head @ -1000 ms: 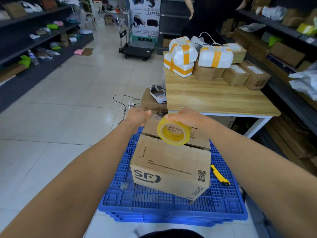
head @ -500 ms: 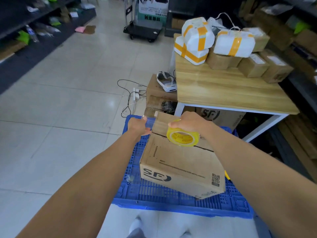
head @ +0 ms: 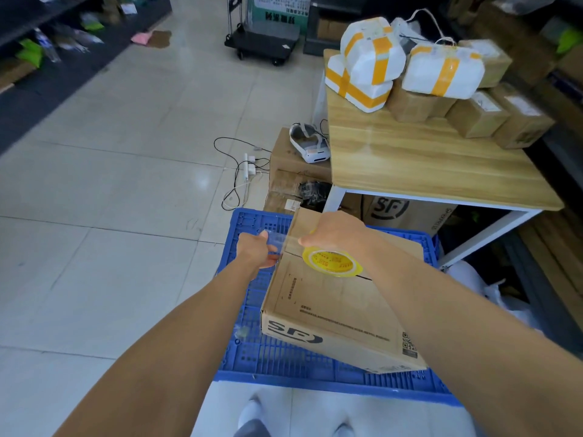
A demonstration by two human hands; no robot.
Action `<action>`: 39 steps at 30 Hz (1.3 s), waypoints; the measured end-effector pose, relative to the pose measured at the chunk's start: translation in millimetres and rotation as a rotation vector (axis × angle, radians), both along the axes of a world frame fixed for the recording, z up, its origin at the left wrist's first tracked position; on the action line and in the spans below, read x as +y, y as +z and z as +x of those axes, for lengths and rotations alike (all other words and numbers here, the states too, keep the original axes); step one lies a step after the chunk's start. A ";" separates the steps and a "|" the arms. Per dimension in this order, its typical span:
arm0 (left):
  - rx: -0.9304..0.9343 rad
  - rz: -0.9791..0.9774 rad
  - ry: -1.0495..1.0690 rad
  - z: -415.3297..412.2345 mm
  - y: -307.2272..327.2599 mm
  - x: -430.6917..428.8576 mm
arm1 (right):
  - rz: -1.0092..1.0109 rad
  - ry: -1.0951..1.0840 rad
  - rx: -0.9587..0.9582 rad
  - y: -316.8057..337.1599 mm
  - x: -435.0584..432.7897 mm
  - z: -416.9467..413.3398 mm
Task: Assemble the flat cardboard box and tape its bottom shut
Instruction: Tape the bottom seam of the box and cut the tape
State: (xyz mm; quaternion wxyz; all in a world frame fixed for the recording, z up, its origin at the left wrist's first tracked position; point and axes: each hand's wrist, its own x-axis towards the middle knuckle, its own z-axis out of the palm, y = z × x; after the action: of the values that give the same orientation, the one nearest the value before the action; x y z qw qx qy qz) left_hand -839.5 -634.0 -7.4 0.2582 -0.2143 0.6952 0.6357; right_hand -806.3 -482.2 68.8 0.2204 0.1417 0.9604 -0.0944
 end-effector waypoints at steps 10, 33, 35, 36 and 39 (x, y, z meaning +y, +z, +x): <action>-0.108 -0.085 -0.068 -5.5 -42.2 -1.1 | 0.109 0.071 0.015 -12.1 -17.2 -18.6; 0.173 0.112 -0.673 11.9 -34.7 -1.8 | 0.108 0.039 -0.022 -0.3 -12.8 -13.1; 0.150 0.110 -0.656 16.4 -35.9 -2.3 | 0.060 0.041 -0.019 0.1 -11.0 -12.3; 0.142 0.111 -0.633 17.4 -35.1 -1.3 | 0.027 0.041 -0.019 0.0 -10.0 -12.1; 0.156 0.105 -0.586 19.8 -29.6 1.1 | -0.048 0.031 -0.026 1.8 -2.4 -9.6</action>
State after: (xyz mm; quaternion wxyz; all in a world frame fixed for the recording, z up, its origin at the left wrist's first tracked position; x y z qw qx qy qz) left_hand -819.7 -632.8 -37.0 0.3869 0.0586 0.7113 0.5839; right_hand -816.0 -484.6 70.6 0.2375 0.1227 0.9571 -0.1121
